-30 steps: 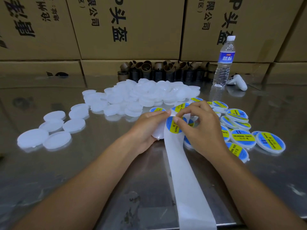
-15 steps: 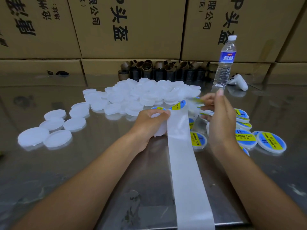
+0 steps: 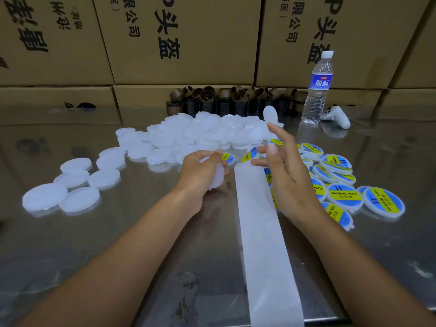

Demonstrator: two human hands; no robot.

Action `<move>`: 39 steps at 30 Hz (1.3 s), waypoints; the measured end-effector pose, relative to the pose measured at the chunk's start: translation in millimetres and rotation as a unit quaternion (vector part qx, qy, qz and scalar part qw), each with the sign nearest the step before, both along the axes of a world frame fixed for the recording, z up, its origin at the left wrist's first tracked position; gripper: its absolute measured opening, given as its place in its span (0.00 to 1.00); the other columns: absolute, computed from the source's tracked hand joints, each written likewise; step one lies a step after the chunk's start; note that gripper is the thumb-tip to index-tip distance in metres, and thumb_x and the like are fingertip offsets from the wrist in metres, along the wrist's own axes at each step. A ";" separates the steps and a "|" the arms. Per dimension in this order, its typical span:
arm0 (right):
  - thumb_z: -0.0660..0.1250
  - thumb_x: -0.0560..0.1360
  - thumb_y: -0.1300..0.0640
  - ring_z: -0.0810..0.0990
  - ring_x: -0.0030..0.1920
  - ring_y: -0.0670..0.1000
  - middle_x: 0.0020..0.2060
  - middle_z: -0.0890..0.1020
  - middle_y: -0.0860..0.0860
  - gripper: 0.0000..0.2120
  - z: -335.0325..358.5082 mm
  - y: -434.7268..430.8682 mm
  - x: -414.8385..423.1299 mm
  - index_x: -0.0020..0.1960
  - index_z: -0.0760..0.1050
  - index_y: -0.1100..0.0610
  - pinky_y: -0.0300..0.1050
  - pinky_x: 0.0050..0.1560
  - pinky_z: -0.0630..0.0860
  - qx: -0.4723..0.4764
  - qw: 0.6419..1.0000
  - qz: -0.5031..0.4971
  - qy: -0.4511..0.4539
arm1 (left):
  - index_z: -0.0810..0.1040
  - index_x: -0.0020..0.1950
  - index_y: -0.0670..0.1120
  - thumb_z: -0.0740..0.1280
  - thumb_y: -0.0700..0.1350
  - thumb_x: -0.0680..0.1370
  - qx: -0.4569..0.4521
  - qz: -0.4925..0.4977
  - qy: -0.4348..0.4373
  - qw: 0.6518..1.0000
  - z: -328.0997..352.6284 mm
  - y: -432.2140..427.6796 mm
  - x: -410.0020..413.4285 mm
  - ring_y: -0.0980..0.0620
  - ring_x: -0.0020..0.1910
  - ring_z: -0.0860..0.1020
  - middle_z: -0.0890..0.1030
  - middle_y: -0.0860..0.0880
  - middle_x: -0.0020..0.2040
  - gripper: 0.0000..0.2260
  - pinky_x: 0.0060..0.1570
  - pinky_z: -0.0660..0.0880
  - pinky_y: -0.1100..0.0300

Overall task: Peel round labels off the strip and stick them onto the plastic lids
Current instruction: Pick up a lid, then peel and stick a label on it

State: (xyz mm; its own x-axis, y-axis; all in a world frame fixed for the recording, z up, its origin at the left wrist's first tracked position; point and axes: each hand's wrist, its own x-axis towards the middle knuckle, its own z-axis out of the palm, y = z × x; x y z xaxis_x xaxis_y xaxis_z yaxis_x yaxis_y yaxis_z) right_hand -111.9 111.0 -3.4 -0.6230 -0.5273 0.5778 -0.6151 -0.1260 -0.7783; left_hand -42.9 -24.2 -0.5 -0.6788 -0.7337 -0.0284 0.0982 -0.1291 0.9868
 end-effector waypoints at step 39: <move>0.58 0.76 0.74 0.78 0.38 0.43 0.46 0.79 0.55 0.22 8.7 1.7 2.7 0.47 0.77 0.48 0.35 0.33 0.76 -0.039 0.993 0.109 -0.037 | 0.73 0.64 0.40 0.48 0.59 0.82 0.111 -0.248 0.064 0.960 -4.4 12.8 -2.5 0.41 0.59 0.78 0.79 0.39 0.60 0.27 0.64 0.71 0.40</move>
State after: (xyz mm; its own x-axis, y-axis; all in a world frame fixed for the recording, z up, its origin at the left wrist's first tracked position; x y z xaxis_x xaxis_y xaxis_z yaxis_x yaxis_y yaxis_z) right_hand -109.2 112.7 5.3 -0.5422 -0.6095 0.5784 -0.5077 -0.3109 -0.8035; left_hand -45.3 -11.4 -4.9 -0.9515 -0.3050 -0.0400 0.0884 -0.3960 0.9140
